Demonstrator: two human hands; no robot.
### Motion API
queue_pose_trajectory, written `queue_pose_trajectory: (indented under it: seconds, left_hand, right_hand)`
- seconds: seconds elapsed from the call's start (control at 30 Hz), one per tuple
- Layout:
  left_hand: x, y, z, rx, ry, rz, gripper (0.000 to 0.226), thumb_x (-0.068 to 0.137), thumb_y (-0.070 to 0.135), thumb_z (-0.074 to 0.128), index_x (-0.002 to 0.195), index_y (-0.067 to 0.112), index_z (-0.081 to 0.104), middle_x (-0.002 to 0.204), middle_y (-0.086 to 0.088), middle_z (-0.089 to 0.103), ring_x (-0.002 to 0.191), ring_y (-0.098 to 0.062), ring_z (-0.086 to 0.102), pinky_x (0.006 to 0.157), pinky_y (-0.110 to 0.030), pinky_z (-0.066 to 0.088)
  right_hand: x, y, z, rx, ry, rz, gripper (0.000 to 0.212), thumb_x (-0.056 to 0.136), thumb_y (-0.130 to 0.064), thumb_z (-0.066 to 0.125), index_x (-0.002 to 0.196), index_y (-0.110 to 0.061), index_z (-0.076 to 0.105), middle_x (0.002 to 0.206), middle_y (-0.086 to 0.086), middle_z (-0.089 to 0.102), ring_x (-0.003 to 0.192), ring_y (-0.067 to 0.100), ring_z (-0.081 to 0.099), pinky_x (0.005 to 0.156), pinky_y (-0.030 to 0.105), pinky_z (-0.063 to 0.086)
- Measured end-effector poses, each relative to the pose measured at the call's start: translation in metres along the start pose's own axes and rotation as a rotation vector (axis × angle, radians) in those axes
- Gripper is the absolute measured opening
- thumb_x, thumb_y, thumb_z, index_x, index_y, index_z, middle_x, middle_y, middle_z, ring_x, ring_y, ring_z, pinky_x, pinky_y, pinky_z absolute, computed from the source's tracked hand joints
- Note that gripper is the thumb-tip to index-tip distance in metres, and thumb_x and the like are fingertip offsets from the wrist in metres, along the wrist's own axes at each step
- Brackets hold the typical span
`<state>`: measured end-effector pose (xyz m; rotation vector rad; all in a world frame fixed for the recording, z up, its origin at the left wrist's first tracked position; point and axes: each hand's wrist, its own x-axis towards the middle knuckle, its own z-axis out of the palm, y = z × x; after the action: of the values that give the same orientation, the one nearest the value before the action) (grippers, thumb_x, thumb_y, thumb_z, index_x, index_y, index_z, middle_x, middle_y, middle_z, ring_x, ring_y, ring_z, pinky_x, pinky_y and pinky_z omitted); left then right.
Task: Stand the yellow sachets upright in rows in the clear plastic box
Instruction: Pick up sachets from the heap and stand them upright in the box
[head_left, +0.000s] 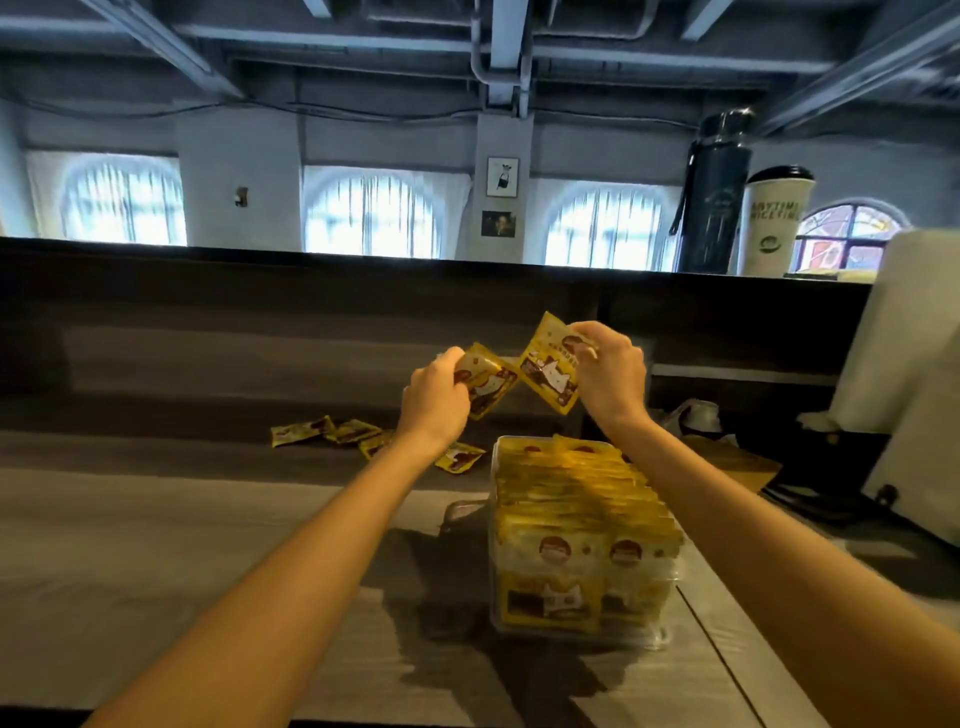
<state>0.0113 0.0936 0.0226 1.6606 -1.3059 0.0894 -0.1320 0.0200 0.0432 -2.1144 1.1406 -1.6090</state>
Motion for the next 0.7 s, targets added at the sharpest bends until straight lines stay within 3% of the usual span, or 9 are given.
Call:
queue_pose_trajectory:
  seconds: [0.1,0.2,0.27,0.37,0.57,0.7]
  left_hand:
    - [0.008,0.005,0.021,-0.021,-0.083,0.040,0.038,0.093,0.000,0.042,0.128,0.010,0.051,0.127,-0.014,0.057,0.121,-0.026,0.052,0.098,-0.035,0.045]
    - [0.014,0.010,0.039,-0.024,-0.158,0.071,0.037,0.093,-0.001,0.043,0.126,0.010,0.054,0.125,-0.013,0.058,0.120,-0.025,0.053,0.095,-0.030,0.046]
    - [0.017,0.012,0.049,-0.016,-0.229,0.075,0.035,0.094,0.000,0.041,0.124,0.010,0.056,0.123,-0.012,0.060,0.118,-0.025,0.054,0.095,-0.032,0.046]
    - [0.022,0.010,0.061,0.009,-0.328,0.085,0.030,0.095,0.005,0.039,0.114,0.014,0.061,0.116,-0.011,0.064,0.114,-0.027,0.056,0.100,-0.047,0.045]
    - [0.028,0.008,0.065,0.199,-0.377,0.162,0.032,0.096,0.008,0.038,0.121,0.022,0.055,0.118,-0.003,0.063,0.123,-0.025,0.049,0.114,-0.054,0.016]
    - [0.027,0.009,0.064,0.310,-0.432,0.139,0.036,0.096,0.007,0.037,0.127,0.019,0.050,0.128,-0.007,0.057,0.132,-0.028,0.039,0.116,-0.056,0.002]
  right_hand:
    - [0.008,0.023,-0.005,-0.017,0.014,0.041,0.025,0.093,-0.009,0.052,0.115,-0.009,0.065,0.114,0.014,0.067,0.104,0.028,0.065,0.082,0.037,0.056]
    - [0.011,0.041,-0.007,0.032,-0.008,0.116,0.027,0.093,-0.005,0.051,0.116,-0.007,0.064,0.116,0.013,0.066,0.108,0.026,0.062,0.084,0.037,0.054]
    - [0.012,0.051,-0.008,0.085,-0.043,0.159,0.030,0.092,-0.001,0.050,0.118,-0.007,0.063,0.119,0.014,0.064,0.114,0.025,0.059,0.084,0.035,0.053]
    - [0.012,0.063,-0.009,0.111,-0.113,0.185,0.031,0.093,0.000,0.048,0.119,-0.006,0.061,0.119,0.014,0.063,0.115,0.025,0.057,0.086,0.035,0.052]
    - [0.011,0.076,-0.013,0.201,-0.214,0.248,0.030,0.094,-0.004,0.048,0.122,-0.005,0.058,0.123,0.015,0.060,0.118,0.025,0.054,0.085,0.027,0.045]
    - [0.009,0.080,-0.013,0.168,-0.323,0.246,0.029,0.094,-0.005,0.049,0.121,-0.006,0.060,0.123,0.015,0.060,0.118,0.027,0.054,0.090,0.032,0.047]
